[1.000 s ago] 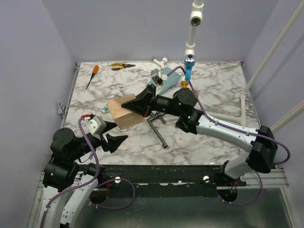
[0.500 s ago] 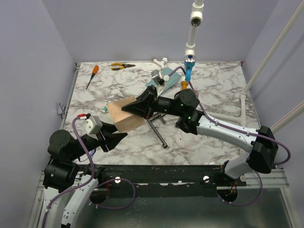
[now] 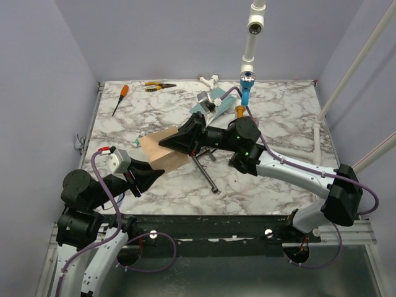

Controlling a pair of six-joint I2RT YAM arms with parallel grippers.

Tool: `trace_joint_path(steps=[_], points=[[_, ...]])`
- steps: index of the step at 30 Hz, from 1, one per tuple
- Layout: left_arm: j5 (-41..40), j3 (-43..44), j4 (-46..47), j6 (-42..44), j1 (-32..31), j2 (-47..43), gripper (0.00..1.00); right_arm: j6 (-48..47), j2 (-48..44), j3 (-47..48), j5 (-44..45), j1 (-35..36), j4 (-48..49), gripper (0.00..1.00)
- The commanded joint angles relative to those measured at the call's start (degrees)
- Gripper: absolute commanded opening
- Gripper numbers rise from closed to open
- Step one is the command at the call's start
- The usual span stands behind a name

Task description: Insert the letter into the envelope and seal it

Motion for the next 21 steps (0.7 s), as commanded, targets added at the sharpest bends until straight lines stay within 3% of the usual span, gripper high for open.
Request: trace_joint_path(steps=[1, 5, 8, 9, 13, 17, 21], points=[[3.93, -0.09, 1.94, 2.17, 0.39, -0.80, 0.28, 0.36, -1.87, -1.05, -3.60, 0.36, 4.13, 0.01], [10.82, -2.39, 2.23, 11.37, 0.39, -4.72, 0.35, -0.69, -2.83, -1.61, -6.58, 0.36, 5.55, 0.01], [11.59, -5.16, 4.33, 15.73, 0.39, -7.95, 0.61, -1.79, -3.36, -2.60, -7.95, 0.36, 6.92, 0.01], [10.72, -5.74, 5.07, 15.57, 0.38, -8.27, 0.65, -1.73, -3.52, -3.12, -8.18, 0.36, 8.43, 0.01], [12.30, -5.59, 6.18, 14.68, 0.39, -6.87, 0.68, -1.08, -3.67, -5.36, -9.55, 0.36, 14.90, 0.01], [10.22, -5.72, 9.86, 10.37, 0.39, -5.38, 0.63, -1.83, -3.56, -6.10, -9.72, 0.34, 17.01, 0.01], [7.68, -5.94, 11.65, 7.01, 0.39, -3.74, 0.36, -1.91, -3.14, -5.85, -9.02, 0.36, 17.02, 0.01]])
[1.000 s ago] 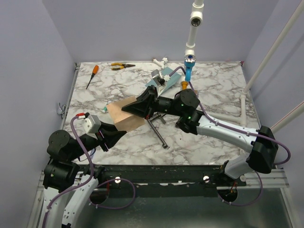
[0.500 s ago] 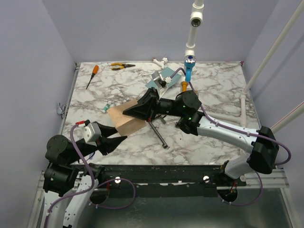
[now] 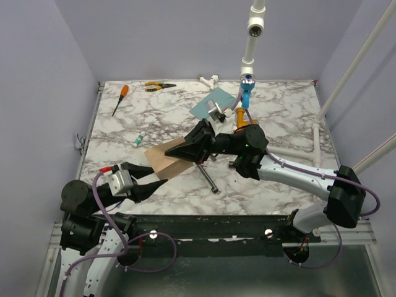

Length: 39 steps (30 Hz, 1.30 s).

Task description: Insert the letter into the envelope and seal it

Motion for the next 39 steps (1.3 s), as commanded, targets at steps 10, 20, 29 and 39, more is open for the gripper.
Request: trace_joint_path(steps=[10, 20, 29, 39], points=[[-0.60, -1.00, 4.27, -5.75, 0.39, 2.80, 0.00, -2.26, -0.37, 0.61, 0.83, 0.36, 2.26, 0.01], [-3.57, -6.76, 3.43, -11.80, 0.74, 1.56, 0.00, -7.83, -0.18, -0.23, 4.85, 0.40, -12.64, 0.02], [-3.20, -12.82, 5.01, -14.38, 1.01, 1.18, 0.00, -10.79, -1.68, -4.23, 6.75, 0.36, -21.04, 0.08], [-1.61, -18.89, 5.10, -21.64, 1.53, 5.03, 0.00, -11.48, -0.19, -6.26, 8.90, 0.36, -33.10, 0.23]])
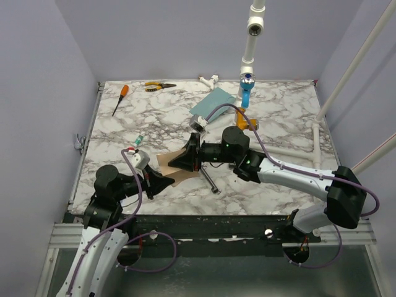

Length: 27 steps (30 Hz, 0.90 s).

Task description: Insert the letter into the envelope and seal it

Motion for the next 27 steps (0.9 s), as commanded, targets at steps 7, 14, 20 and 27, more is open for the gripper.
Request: trace_joint_path(steps=[7, 14, 20, 27], points=[[0.33, -2.19, 3.12, -6.80, 0.68, 8.36, 0.00, -3.07, 0.99, -2.43, 3.42, 0.42, -10.50, 0.44], [2.37, -1.97, 3.10, -3.55, 0.67, 9.67, 0.00, -8.60, 2.03, 0.74, 6.05, 0.38, -17.40, 0.62], [5.49, 0.78, 0.45, 6.20, 0.73, 10.33, 0.00, -13.29, 1.27, 2.24, 7.73, 0.33, -22.54, 0.66], [6.00, 0.95, 0.55, 6.89, 0.69, 10.76, 0.00, -16.58, -0.98, 2.83, 8.90, 0.36, -25.56, 0.74]])
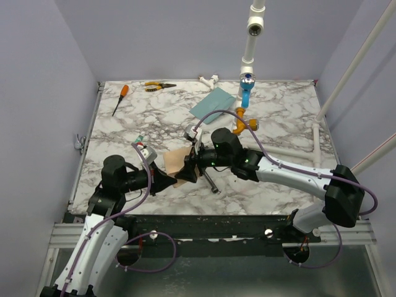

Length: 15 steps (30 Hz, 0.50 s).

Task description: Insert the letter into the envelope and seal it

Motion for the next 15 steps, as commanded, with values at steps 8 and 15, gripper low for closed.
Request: trace_joint_path(steps=[8, 15], points=[[1.34, 1.67, 0.72, 2.19, 0.48, 1.04, 0.00, -8.47, -4.35, 3.44, 1.89, 0.31, -9.95, 0.84], [1.27, 1.81, 0.66, 2.34, 0.48, 1.21, 0.00, -13.93, -8.28, 1.98, 6.60, 0.31, -11.55, 0.85]])
